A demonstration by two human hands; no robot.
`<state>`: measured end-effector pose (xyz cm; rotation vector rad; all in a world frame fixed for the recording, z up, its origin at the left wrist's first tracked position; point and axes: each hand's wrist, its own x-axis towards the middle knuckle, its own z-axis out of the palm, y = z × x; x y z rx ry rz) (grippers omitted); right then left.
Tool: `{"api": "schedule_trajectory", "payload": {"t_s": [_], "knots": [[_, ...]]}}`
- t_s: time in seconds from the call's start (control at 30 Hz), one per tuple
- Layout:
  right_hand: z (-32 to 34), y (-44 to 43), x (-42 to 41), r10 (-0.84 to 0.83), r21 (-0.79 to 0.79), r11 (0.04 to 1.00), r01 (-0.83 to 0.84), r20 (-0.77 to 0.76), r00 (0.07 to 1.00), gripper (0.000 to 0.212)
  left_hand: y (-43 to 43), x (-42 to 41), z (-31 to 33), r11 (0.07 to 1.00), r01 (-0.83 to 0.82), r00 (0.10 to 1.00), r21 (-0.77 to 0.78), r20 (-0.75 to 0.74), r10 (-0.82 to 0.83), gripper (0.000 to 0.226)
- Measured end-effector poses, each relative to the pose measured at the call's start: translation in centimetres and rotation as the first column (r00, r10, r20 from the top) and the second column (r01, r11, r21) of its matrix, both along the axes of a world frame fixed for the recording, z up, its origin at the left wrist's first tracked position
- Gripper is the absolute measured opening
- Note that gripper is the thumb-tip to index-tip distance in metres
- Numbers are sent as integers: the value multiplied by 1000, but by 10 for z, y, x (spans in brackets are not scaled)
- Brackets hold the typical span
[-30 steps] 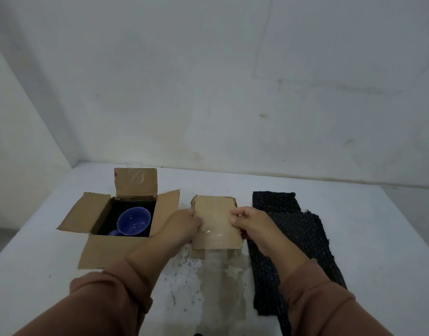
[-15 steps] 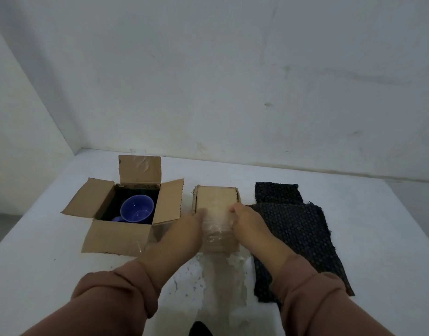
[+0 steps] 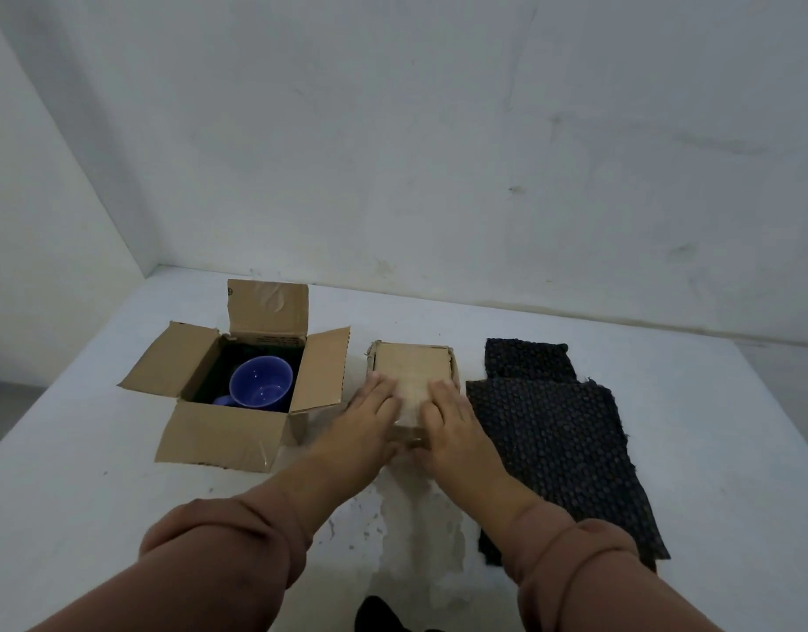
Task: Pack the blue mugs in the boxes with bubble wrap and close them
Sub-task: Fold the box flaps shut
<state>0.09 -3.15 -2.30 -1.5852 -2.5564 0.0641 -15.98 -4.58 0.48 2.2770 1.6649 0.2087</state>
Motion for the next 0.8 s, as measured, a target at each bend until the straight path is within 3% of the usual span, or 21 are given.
{"api": "schedule_trajectory", "payload": {"t_s": [0.2, 0.33, 0.53, 0.8], "knots": [[-7, 1, -2, -25, 106, 994, 23, 18, 1000, 50, 2, -1, -5, 999, -6, 998, 45, 59, 3, 61], [-14, 3, -3, -29, 189, 981, 36, -43, 999, 18, 3, -1, -15, 996, 29, 997, 81, -70, -23, 62], [-24, 6, -7, -45, 294, 955, 46, -13, 999, 21, 4, 7, -27, 984, 29, 973, 177, -230, 13, 65], [-27, 11, -2, -1, 376, 927, -9, 26, 1000, 17, 4, 5, -30, 973, 91, 966, 212, -257, -35, 77]]}}
